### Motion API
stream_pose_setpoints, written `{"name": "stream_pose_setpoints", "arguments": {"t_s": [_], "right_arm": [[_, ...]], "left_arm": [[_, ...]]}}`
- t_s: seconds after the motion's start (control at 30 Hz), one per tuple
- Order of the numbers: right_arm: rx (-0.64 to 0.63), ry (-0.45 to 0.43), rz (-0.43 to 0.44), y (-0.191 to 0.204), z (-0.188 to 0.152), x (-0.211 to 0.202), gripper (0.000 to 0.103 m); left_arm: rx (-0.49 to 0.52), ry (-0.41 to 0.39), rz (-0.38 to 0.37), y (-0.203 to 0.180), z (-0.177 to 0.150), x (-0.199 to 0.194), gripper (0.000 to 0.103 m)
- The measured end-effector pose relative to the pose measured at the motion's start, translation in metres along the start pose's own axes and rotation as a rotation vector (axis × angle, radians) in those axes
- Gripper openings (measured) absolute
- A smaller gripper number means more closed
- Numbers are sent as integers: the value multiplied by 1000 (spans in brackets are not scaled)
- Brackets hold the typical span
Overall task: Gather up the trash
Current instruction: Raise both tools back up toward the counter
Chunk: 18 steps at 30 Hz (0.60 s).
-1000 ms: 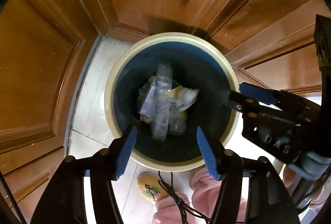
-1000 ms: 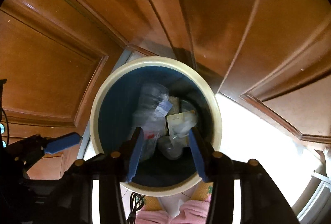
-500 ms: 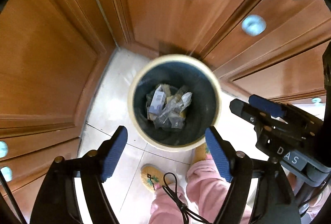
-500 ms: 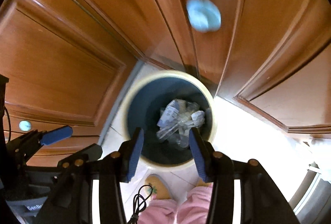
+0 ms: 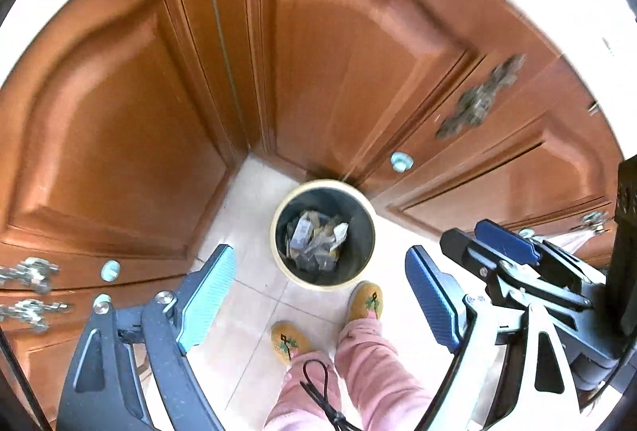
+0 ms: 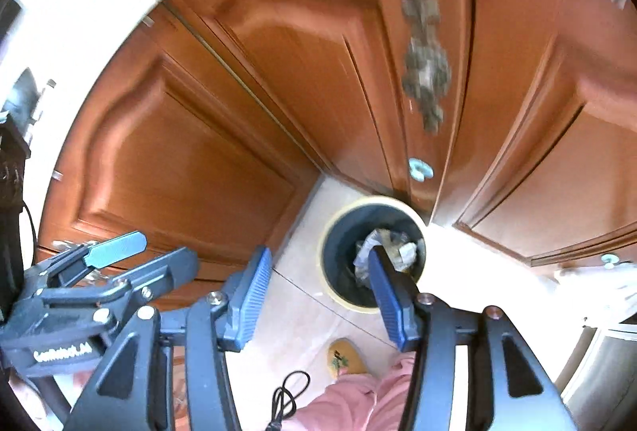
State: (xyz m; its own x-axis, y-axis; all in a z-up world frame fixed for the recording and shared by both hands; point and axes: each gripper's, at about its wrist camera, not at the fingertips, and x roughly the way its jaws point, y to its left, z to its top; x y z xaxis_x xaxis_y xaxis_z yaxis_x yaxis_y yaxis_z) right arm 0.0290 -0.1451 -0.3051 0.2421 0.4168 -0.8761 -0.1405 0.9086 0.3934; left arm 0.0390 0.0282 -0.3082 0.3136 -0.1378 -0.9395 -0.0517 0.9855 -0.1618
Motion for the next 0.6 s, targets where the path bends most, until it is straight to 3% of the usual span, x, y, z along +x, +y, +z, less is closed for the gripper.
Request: {"name": "stream_pose_setpoints", "arguments": {"t_s": [0.4,0.6], "right_arm": [[-12,-213,-7,51,45,-135,51],[-8,-326,-7,67,71,-175,51]], "left_arm": [[24,-171,-8,-12,45,-133,86],[80,-280,-6,-22,74,-187,86]]}}
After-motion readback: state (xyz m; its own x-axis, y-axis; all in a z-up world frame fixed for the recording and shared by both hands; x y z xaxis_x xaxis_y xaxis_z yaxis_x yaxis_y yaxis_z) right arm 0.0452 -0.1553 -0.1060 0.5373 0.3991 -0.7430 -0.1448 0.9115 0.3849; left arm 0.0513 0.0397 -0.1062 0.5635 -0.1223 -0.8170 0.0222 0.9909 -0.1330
